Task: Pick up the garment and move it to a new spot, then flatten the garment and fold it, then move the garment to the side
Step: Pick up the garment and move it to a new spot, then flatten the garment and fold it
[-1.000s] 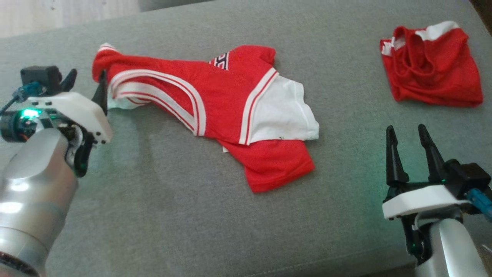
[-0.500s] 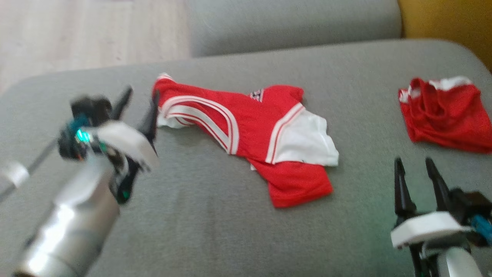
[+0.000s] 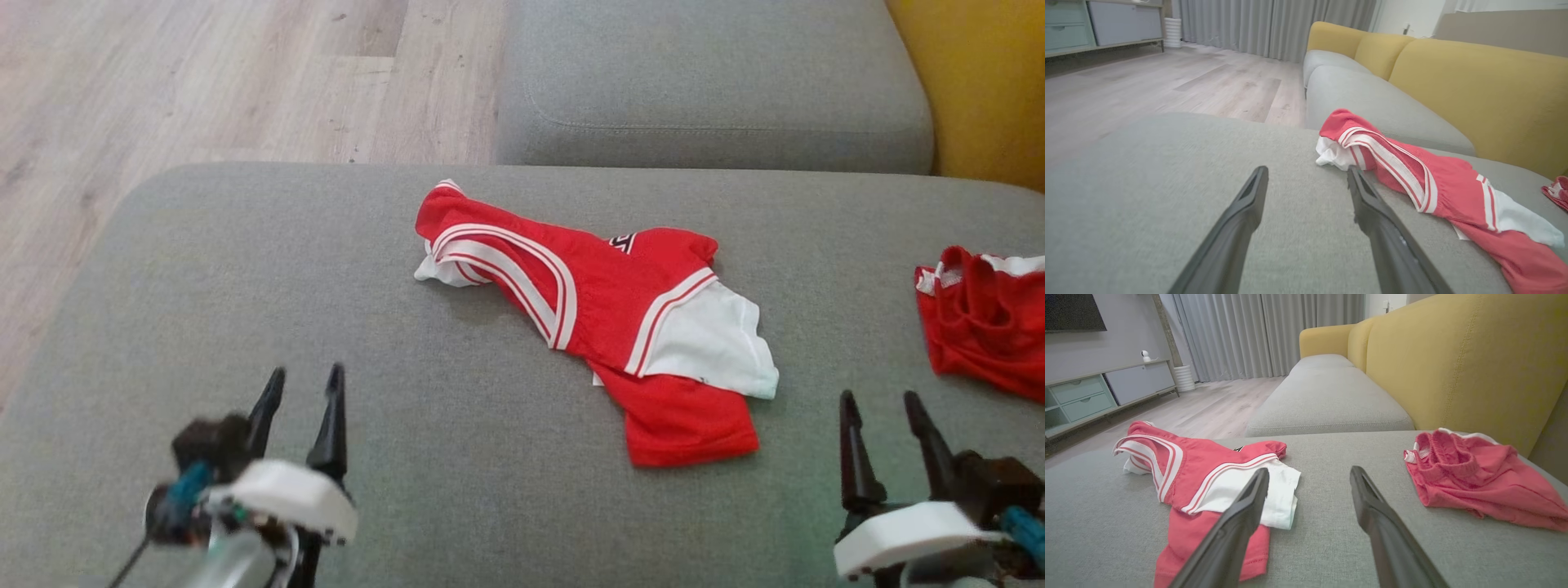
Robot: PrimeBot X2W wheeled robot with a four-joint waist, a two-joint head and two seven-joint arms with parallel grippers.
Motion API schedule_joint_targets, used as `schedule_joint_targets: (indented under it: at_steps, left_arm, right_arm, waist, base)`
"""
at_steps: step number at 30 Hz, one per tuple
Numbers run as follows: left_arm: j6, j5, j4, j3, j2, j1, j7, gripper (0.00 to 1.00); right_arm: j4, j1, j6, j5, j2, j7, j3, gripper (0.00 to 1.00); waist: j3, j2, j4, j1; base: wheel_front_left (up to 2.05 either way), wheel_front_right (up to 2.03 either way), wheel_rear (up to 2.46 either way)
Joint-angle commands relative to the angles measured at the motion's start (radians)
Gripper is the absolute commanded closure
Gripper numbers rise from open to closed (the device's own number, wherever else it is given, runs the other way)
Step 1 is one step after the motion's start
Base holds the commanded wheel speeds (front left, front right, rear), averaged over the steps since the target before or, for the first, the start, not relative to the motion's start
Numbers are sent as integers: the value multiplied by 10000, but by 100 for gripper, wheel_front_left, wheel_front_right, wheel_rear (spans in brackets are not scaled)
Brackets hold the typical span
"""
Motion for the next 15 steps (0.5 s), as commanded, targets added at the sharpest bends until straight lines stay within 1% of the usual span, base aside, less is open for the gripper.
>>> schedule_joint_targets:
  at_steps: [1,3,5,10,15]
  left_arm:
    - [453,284,-990,985,287,131,-119,0]
    - [763,551,-1605,1367,292,874,-121,0]
    - [915,837,-2052,1585,301,1480,-123,0]
    - [1099,1271,-2610,1906,408,2373,-124,0]
    - [1114,1339,-2808,2028,404,2582,-124,0]
  right_arm:
    - [-366,-176,65,136,-72,-106,366,0]
    - [-379,-77,65,191,-72,-158,448,0]
    - [-367,25,65,243,-72,-218,485,0]
    - [-246,133,65,338,-72,-326,607,0]
    - [-142,144,65,341,-72,-353,663,0]
  waist:
    - [-18,-1,-38,2]
    - [-46,-1,-49,2]
    - [-67,-1,-30,2]
    - [-130,-1,-22,2]
    - [-120,-1,35,2]
  base:
    - [0,0,0]
    - [0,0,0]
    - [0,0,0]
    - [0,0,0]
    - [0,0,0]
